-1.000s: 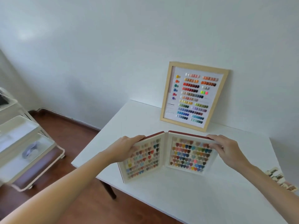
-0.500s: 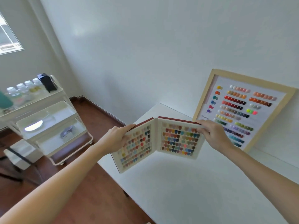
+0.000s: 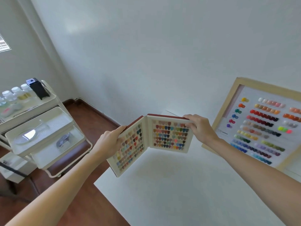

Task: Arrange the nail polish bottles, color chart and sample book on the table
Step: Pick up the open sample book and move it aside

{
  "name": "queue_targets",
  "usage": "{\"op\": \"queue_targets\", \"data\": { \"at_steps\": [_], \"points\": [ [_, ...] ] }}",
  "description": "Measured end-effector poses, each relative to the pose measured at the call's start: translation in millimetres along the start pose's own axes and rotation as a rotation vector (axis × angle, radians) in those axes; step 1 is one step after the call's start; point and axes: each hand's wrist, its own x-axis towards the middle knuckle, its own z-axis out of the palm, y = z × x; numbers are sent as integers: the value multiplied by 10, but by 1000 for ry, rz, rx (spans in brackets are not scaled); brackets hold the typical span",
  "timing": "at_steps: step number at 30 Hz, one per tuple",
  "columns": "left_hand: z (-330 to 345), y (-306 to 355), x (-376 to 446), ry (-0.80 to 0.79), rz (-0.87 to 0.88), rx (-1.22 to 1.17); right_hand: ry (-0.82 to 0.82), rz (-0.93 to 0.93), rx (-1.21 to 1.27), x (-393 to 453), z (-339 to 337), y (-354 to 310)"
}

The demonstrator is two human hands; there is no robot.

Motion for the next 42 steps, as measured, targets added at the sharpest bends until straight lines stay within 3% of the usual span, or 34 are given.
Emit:
{"op": "queue_targets", "data": {
  "at_steps": [18,27,30,34,39,42],
  "points": [
    [55,-198,350,-23,-61,-20,-35,25,37,466,291,159],
    [52,61,386,-29,-107,54,-39,68,31,385,188,224],
    [40,375,415,127,-6,57,-33,96,47,264,75,269],
    [92,963,487,293,293,-74,36,148,47,-38,-140,423],
    [496,1804,583,201,580,-265,160,239,-14,-621,-569,778],
    [878,2221,693,88,631,-286,273,304,-70,-1006,-835,1027]
  ]
}}
